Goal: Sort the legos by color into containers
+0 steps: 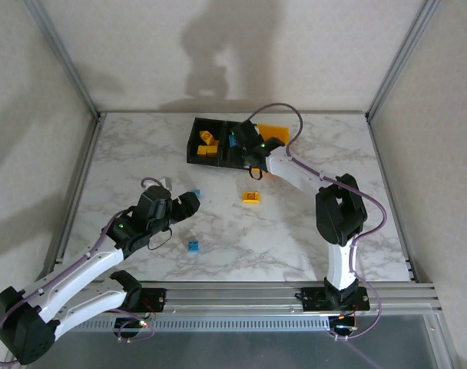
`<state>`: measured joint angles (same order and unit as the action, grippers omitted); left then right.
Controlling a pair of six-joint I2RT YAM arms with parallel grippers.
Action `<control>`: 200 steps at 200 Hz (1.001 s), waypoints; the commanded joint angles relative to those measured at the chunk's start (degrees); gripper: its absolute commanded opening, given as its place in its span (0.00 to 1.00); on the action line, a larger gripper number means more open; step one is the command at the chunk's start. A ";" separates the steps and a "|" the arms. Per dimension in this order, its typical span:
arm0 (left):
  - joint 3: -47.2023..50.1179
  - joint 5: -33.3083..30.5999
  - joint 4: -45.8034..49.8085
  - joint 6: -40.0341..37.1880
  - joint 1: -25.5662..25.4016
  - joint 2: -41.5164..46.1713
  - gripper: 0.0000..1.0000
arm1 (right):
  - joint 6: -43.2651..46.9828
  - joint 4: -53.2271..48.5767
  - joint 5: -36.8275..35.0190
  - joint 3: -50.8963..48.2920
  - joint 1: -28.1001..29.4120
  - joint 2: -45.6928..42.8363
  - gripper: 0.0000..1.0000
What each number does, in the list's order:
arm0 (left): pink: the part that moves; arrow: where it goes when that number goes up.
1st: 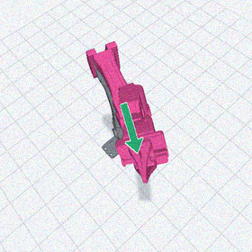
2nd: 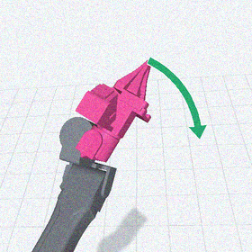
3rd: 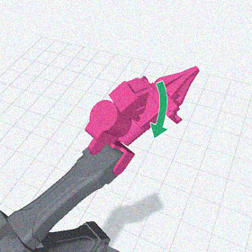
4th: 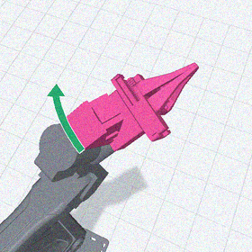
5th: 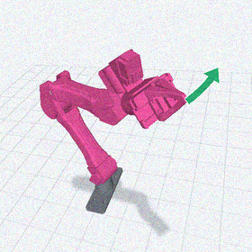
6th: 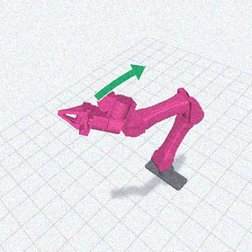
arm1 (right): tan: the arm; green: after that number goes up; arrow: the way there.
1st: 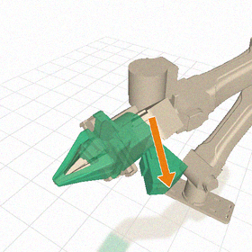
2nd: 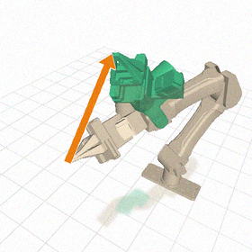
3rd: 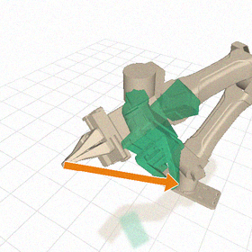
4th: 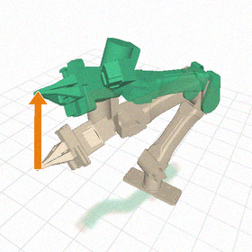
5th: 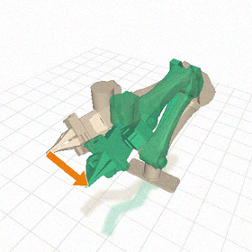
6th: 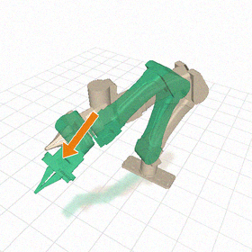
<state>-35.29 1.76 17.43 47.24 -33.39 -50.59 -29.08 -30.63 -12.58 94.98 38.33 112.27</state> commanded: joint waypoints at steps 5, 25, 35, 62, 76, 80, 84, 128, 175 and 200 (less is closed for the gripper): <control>0.19 -2.03 -1.61 2.34 0.82 1.99 0.76 | 2.32 -3.28 -1.67 7.91 -1.11 5.84 0.58; 0.18 -2.81 -2.39 2.93 1.03 3.51 0.76 | 2.79 -5.98 -1.22 16.20 -2.35 11.48 0.58; -0.08 -2.64 -2.38 2.74 1.36 3.45 0.76 | 2.72 -7.67 -1.05 20.15 -3.02 14.45 0.58; -0.78 -2.29 -1.44 2.14 1.66 2.47 0.76 | 2.63 -9.34 -1.41 27.54 -4.27 19.70 0.58; -0.53 -2.29 -1.32 2.23 1.80 2.64 0.76 | 2.59 -10.16 -1.23 30.59 -4.86 21.71 0.59; -0.44 -2.29 -1.35 2.18 1.83 2.75 0.76 | 2.62 -10.42 -0.89 31.44 -5.04 22.26 0.59; -0.44 -2.29 -1.32 2.22 1.90 2.77 0.76 | 2.66 -10.81 -0.60 32.27 -5.14 22.77 0.59; -0.04 -2.19 -1.24 2.19 2.34 2.87 0.76 | 3.15 -11.56 -0.43 35.19 -5.63 25.02 0.66; 0.04 -1.85 -1.43 2.32 2.44 2.51 0.76 | 3.28 -11.31 -0.12 36.50 -5.61 25.10 0.71; 0.04 -1.77 -1.28 2.25 2.54 2.51 0.76 | 3.50 -11.38 -0.17 37.28 -5.80 25.10 0.73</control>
<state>-35.29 0.23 16.12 49.17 -31.59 -48.12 -26.26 -41.04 -12.40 129.67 32.62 136.73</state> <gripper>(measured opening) 0.762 0.722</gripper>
